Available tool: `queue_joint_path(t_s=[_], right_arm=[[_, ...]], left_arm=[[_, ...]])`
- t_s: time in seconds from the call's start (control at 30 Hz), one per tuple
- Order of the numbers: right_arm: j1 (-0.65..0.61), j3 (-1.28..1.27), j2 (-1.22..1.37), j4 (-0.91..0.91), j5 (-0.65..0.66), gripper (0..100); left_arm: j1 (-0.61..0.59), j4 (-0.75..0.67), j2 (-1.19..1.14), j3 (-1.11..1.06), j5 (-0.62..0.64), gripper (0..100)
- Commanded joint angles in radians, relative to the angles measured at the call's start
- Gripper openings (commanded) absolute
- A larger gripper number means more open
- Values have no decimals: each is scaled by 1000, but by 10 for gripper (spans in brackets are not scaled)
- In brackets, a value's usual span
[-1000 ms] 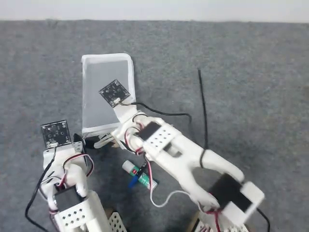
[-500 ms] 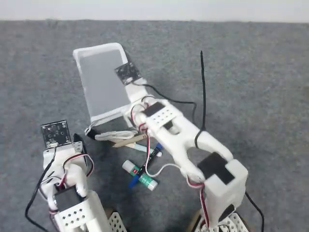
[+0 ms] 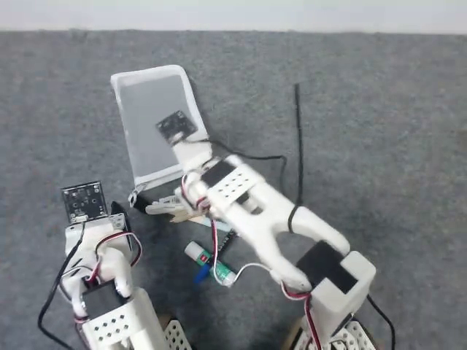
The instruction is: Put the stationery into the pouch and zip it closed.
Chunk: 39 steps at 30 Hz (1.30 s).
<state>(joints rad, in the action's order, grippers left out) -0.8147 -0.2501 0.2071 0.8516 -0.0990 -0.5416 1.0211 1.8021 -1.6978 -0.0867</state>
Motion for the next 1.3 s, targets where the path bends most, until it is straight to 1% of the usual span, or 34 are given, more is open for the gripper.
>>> queue_joint_path(t_s=[0.0, 0.13, 0.23, 0.37, 0.63, 0.8, 0.9, 1.07, 1.27], right_arm=[[-47, -14, -79, -67, -8, 214], [-45, -28, -24, -157, -3, 214], [-41, -26, 22, -180, -2, 214], [-39, -25, 16, -165, -2, 214], [-41, -29, -148, -10, -2, 214], [-44, -31, -186, 35, -2, 214], [-74, -35, -183, 54, -2, 214], [-142, -81, -183, 50, -2, 216], [-117, -110, -151, -50, 0, 214]], left_arm=[[-5, -23, 23, 15, 0, 142], [-5, -23, 23, 15, 0, 142], [-5, -21, 23, 15, 0, 142], [-6, -21, 23, 15, 0, 142], [-6, -21, 23, 15, 0, 142], [-6, -21, 23, 15, 0, 142], [-6, -21, 23, 15, 0, 142], [-6, -21, 23, 15, 0, 142], [-6, -21, 23, 15, 0, 142]])
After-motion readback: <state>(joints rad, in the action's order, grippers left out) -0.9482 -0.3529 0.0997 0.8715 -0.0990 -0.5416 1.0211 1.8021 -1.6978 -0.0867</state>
